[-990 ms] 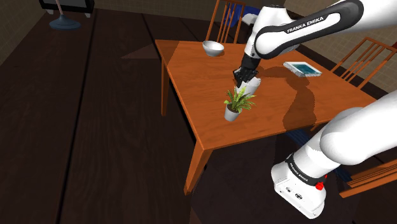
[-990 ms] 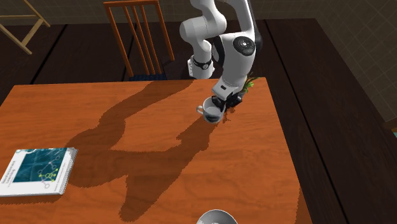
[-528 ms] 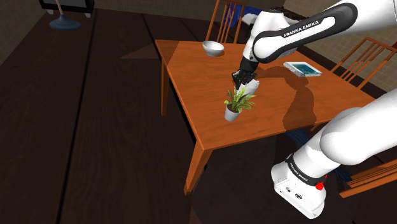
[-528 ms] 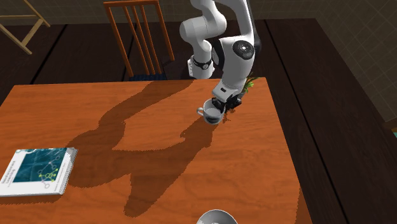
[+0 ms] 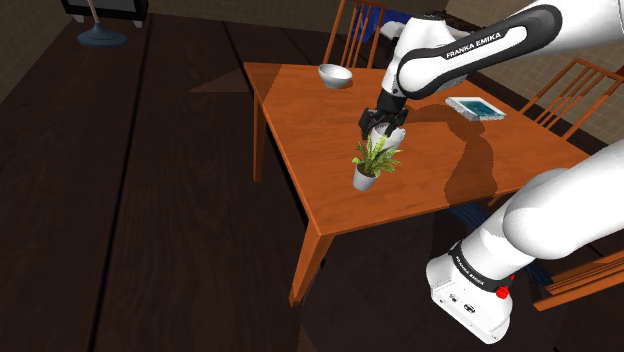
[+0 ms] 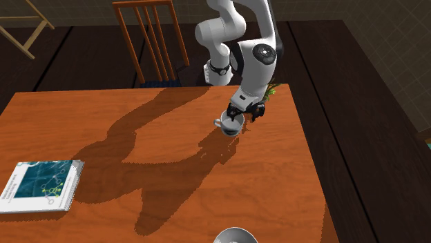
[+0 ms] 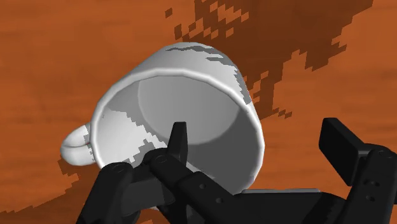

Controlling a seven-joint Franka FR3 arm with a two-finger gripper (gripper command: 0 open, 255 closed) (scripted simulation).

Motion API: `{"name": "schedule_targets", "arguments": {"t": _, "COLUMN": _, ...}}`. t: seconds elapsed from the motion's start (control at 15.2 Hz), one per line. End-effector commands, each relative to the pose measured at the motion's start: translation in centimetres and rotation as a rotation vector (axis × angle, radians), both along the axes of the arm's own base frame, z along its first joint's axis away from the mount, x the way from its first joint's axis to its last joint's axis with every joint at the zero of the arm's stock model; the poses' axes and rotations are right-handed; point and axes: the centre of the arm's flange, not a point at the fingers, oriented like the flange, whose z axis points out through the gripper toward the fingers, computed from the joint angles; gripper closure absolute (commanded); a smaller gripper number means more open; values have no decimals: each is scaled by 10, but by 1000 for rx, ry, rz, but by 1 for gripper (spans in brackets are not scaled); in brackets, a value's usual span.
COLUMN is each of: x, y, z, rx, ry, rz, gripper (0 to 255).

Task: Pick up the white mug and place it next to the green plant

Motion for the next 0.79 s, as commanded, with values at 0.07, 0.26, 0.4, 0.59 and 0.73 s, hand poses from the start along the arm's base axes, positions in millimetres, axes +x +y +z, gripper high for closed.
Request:
{"name": "schedule_targets", "arguments": {"t": 0.07, "x": 0, "y": 1, "z": 13, "rx": 0, "ry": 0, "rz": 0, "gripper": 0}}
{"name": "schedule_targets", "arguments": {"t": 0.26, "x": -2, "y": 3, "z": 50, "rx": 0, "ry": 0, "rz": 0, "gripper": 0}}
{"name": "schedule_targets", "arguments": {"t": 0.4, "x": -2, "y": 3, "z": 50, "rx": 0, "ry": 0, "rz": 0, "gripper": 0}}
{"name": "schedule_targets", "arguments": {"t": 0.59, "x": -2, "y": 3, "z": 50, "rx": 0, "ry": 0, "rz": 0, "gripper": 0}}
{"name": "schedule_targets", "arguments": {"t": 0.73, "x": -2, "y": 3, "z": 50, "rx": 0, "ry": 0, "rz": 0, "gripper": 0}}
